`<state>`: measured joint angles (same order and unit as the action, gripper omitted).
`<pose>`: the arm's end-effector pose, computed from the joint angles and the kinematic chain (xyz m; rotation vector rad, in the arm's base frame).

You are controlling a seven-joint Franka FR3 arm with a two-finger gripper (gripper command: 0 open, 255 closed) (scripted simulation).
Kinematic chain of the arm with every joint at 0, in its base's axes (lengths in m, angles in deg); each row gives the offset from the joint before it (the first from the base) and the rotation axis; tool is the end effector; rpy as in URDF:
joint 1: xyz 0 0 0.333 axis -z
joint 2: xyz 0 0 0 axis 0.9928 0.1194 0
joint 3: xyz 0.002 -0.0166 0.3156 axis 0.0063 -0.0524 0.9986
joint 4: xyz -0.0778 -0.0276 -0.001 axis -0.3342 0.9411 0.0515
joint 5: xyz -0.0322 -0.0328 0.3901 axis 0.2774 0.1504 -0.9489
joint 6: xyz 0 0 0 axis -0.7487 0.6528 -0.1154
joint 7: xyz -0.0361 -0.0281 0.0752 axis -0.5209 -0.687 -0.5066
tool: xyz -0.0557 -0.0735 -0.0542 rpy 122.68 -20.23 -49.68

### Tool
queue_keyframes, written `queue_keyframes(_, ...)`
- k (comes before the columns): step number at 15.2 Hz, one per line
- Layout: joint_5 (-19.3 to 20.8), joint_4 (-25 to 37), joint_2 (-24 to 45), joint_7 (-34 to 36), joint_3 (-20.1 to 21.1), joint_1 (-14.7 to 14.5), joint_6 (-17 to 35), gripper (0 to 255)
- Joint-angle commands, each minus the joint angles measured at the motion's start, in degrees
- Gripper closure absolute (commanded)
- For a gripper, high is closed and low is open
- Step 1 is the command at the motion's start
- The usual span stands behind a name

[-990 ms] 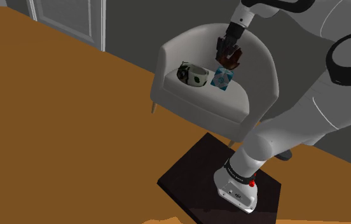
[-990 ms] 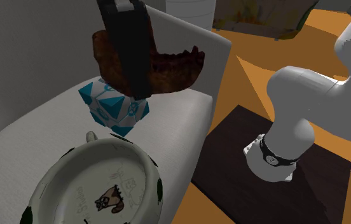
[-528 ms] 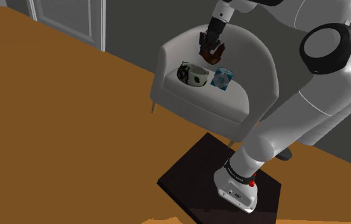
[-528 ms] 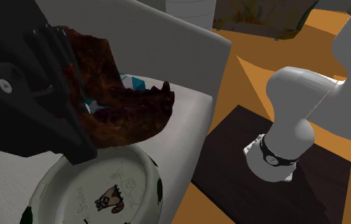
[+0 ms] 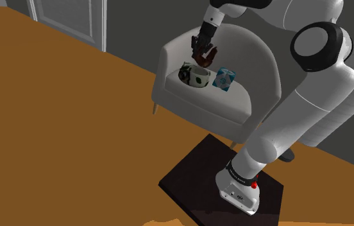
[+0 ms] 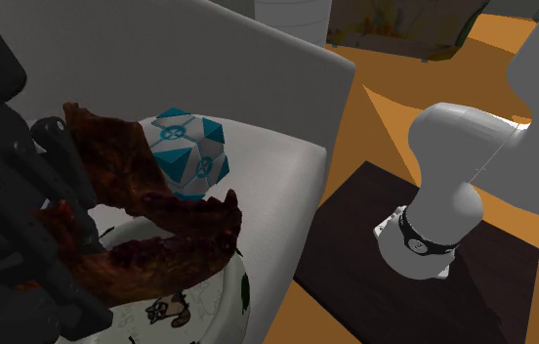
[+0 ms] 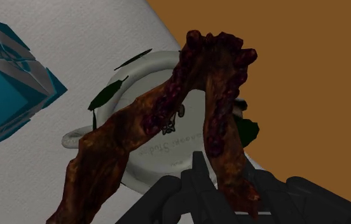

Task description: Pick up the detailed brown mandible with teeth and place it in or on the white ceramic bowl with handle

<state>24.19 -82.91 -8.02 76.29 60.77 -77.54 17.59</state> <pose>0.4944 -0.1950 0.5909 -2.9282 0.6462 0.0025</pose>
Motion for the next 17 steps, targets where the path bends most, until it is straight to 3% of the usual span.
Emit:
queue_keyframes(1, 0.0, -1.7, -0.1, -0.2, 0.0, 0.0, 1.7, 255)
queue_keyframes(11, 0.0, -3.6, -0.2, -0.4, 0.0, 0.0, 3.4, 255)
queue_keyframes(12, 0.0, -3.6, -0.2, -0.4, 0.0, 0.0, 3.4, 0)
queue_keyframes(17, 0.0, -3.6, -0.2, -0.4, 0.0, 0.0, 3.4, 0)
